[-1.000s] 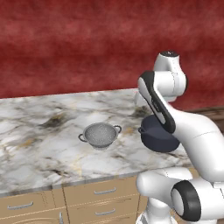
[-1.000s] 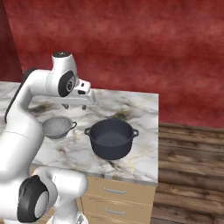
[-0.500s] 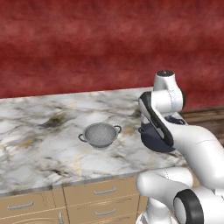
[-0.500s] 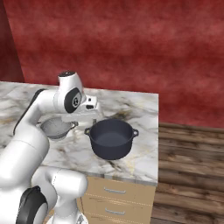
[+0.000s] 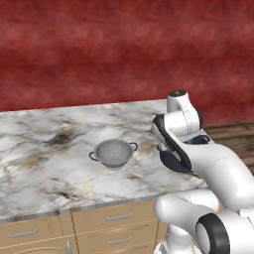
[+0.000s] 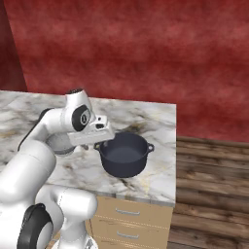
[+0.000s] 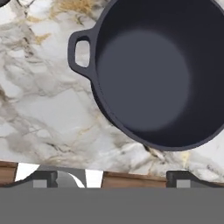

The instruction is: Pick the pot and colander and place them in the sink. Then turn on the water.

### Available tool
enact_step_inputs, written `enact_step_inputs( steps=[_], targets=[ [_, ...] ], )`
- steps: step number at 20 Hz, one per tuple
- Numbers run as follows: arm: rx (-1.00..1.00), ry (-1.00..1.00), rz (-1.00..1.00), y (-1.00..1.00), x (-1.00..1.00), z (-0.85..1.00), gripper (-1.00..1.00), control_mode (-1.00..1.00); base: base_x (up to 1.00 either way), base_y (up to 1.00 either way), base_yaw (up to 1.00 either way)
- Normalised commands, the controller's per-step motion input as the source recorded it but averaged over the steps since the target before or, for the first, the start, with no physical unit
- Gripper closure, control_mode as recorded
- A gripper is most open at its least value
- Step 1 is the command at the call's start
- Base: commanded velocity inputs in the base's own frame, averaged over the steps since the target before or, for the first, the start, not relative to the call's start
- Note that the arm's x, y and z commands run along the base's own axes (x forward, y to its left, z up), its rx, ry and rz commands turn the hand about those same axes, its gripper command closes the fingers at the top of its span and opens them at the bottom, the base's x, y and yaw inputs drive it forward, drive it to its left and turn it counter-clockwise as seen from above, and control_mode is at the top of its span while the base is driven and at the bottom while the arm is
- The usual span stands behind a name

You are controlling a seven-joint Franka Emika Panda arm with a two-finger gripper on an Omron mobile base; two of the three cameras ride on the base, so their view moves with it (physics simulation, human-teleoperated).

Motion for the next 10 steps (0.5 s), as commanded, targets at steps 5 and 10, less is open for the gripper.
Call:
enact_step_inputs(
  steps=[5,10],
  targets=[
    [0.0,-0.06,0.07,-0.03,0.14,-0.5,-1.0,-1.0,0.0,0.0,0.0],
    [0.0,-0.06,0.07,-0.08,0.23,-0.47,-1.0,-1.0,0.0,0.0,0.0]
  ],
)
